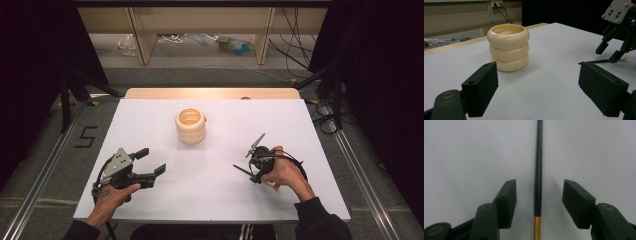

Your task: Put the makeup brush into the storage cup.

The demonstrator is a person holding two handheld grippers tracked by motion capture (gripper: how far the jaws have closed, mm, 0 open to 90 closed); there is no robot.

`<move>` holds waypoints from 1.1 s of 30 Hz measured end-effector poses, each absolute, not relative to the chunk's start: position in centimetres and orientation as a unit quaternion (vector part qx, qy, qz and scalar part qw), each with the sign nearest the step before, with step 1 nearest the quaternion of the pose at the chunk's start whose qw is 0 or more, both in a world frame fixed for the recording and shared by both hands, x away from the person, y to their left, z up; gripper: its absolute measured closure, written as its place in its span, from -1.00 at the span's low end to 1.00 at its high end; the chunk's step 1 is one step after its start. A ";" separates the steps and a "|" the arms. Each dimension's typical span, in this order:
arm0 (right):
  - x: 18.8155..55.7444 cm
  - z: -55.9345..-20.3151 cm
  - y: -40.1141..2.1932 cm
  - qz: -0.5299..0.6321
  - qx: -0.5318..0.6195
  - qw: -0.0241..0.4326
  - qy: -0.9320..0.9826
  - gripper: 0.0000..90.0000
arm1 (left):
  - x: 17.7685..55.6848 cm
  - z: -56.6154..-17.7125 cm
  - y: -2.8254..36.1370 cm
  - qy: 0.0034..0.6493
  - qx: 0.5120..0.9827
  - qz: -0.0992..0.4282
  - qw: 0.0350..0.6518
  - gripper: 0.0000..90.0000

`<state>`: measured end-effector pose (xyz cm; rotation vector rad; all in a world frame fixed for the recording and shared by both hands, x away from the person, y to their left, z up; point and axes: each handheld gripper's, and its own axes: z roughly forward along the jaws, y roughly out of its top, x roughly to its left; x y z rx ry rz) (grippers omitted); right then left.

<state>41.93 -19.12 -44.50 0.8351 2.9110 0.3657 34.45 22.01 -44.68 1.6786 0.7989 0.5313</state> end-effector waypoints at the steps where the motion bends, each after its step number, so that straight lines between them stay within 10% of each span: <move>1: 41.9 -44.4 -19.1 0.117 0.272 0.045 0.954 0.06 | 34.5 -44.7 22.0 0.340 0.715 0.226 0.568 -0.65; 33: 42.6 -45.1 -18.8 0.066 0.285 0.015 0.956 0.47 | 34.5 -44.6 22.0 0.339 0.715 0.226 0.569 -0.65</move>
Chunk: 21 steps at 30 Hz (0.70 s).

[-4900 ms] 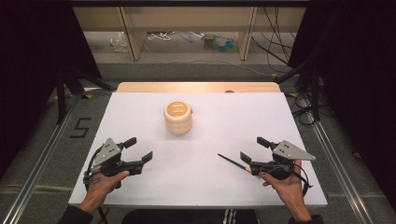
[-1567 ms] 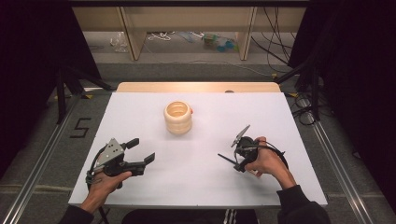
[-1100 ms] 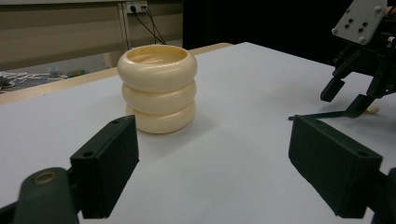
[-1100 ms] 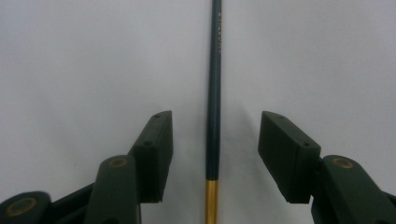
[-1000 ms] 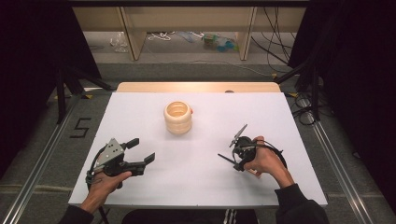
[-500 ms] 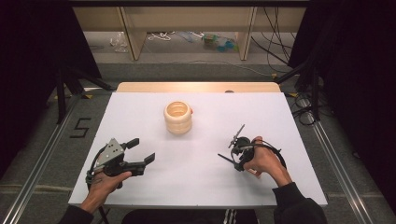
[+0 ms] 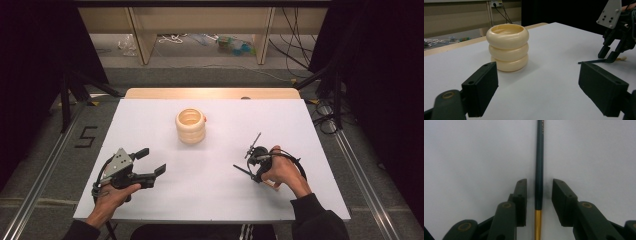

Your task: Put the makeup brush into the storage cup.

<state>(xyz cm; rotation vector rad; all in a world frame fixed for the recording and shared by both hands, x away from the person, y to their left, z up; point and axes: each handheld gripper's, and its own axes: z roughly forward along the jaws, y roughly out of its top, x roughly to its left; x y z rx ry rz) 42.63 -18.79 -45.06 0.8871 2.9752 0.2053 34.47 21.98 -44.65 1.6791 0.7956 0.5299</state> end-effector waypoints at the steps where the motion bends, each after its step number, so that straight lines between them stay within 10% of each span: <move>1: 42.7 -45.1 -18.8 0.063 0.282 0.015 0.957 0.47 | 34.5 -44.7 22.0 0.338 0.715 0.226 0.568 -0.65; 21: 42.9 -45.1 -18.2 0.046 0.279 0.015 0.959 0.69 | 34.5 -44.6 22.0 0.332 0.716 0.227 0.571 -0.65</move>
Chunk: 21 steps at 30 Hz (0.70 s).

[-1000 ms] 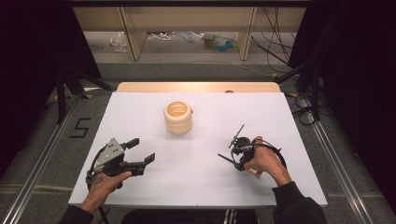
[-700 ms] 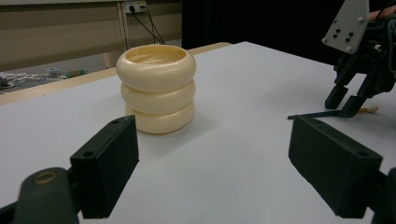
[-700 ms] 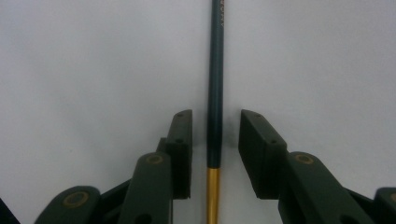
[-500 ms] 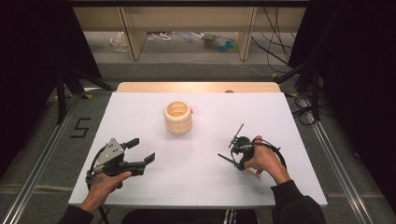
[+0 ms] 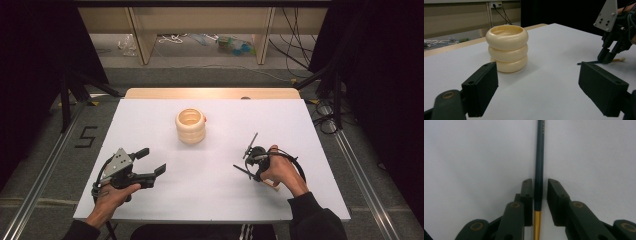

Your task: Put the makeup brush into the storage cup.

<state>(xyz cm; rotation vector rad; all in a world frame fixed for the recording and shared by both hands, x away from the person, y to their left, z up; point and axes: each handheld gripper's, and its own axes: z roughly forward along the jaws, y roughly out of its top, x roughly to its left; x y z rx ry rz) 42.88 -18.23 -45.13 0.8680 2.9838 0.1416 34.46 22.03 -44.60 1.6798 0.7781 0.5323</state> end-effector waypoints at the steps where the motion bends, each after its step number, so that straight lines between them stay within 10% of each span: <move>1: 42.9 -45.1 -18.2 0.045 0.279 0.015 0.959 0.70 | 34.4 -44.6 22.0 0.332 0.716 0.227 0.571 -0.65; 21: 42.9 -45.2 -17.7 0.034 0.271 0.014 0.962 0.84 | 34.4 -44.6 21.9 0.332 0.719 0.223 0.569 -0.64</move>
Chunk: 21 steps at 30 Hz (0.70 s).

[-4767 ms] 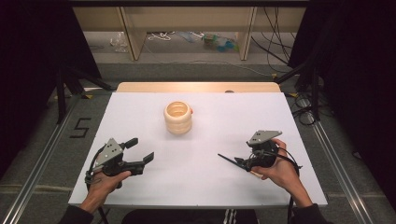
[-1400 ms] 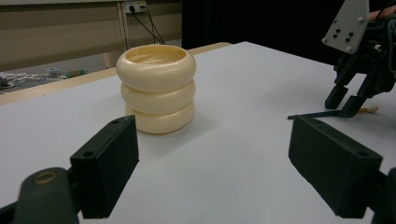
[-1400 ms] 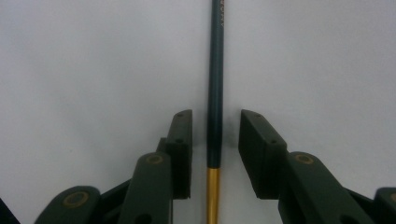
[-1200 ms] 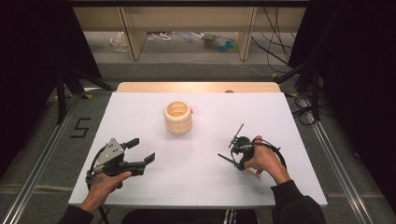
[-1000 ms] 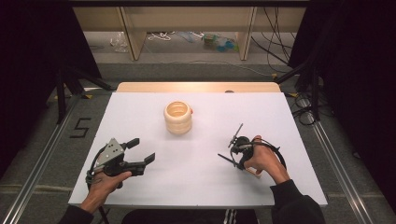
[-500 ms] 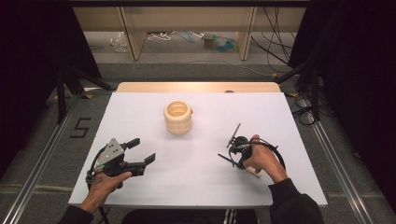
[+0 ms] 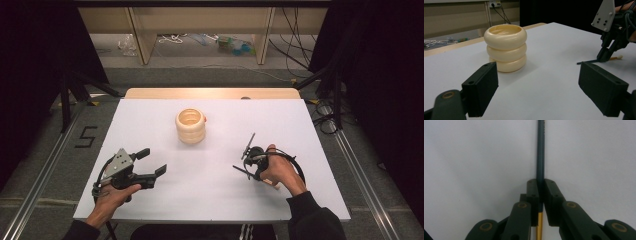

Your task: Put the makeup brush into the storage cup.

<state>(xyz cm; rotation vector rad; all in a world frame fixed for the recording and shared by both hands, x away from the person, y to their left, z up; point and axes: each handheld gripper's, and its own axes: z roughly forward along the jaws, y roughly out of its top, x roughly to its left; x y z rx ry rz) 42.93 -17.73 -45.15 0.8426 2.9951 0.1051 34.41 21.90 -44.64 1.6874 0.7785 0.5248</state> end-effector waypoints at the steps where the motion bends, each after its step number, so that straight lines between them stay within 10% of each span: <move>1: 42.9 -45.2 -17.7 0.036 0.267 0.016 0.963 0.85 | 34.4 -44.6 21.9 0.332 0.719 0.223 0.569 -0.64; 21: 40.8 -41.6 -14.7 0.086 0.199 0.063 0.974 0.85 | 34.2 -44.8 21.3 0.315 0.735 0.209 0.562 -0.64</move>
